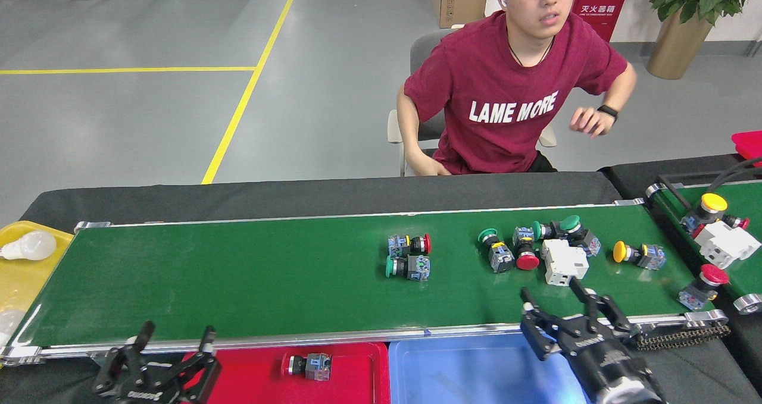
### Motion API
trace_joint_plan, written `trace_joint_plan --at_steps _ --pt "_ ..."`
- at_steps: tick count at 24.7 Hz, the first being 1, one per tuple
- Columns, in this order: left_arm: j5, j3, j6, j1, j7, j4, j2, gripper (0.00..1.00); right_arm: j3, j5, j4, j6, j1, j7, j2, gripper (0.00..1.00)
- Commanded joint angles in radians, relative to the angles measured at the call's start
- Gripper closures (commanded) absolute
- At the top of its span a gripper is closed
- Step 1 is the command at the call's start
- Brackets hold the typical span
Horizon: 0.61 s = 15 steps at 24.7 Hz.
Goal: Pick switch part from conveyor to tray
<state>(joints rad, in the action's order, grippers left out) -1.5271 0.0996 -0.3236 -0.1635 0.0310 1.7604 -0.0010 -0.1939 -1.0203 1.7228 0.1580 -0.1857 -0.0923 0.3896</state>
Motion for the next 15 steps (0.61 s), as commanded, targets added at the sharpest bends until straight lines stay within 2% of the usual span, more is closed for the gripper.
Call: trace_joint_plan --at_steps 1,3,6,8,12,15 --pt "-0.042 -0.08 0.084 0.036 0.056 0.014 -0.014 0.0 0.039 0.002 0.047 0.017 -0.058 -0.064 0.002 0.04" --pt "-0.146 -0.205 0.178 0.073 0.07 0.013 -0.043 0.0 0.045 0.002 0.046 0.017 -0.093 -0.109 -0.002 0.04" --pt "-0.229 -0.313 0.247 0.117 0.095 -0.018 -0.108 0.0 0.048 0.003 0.046 0.018 -0.1 -0.107 -0.002 0.04" --pt "-0.238 -0.356 0.267 0.139 0.142 -0.058 -0.14 0.0 0.05 0.003 0.046 0.017 -0.098 -0.107 -0.002 0.04" --pt "-0.237 -0.413 0.363 0.239 0.172 -0.171 -0.146 0.0 0.044 0.003 0.046 0.011 -0.084 -0.096 -0.014 0.04" --pt "-0.234 -0.405 0.373 0.277 0.172 -0.228 -0.146 0.0 0.025 0.003 0.031 0.018 -0.021 -0.041 -0.028 0.04"
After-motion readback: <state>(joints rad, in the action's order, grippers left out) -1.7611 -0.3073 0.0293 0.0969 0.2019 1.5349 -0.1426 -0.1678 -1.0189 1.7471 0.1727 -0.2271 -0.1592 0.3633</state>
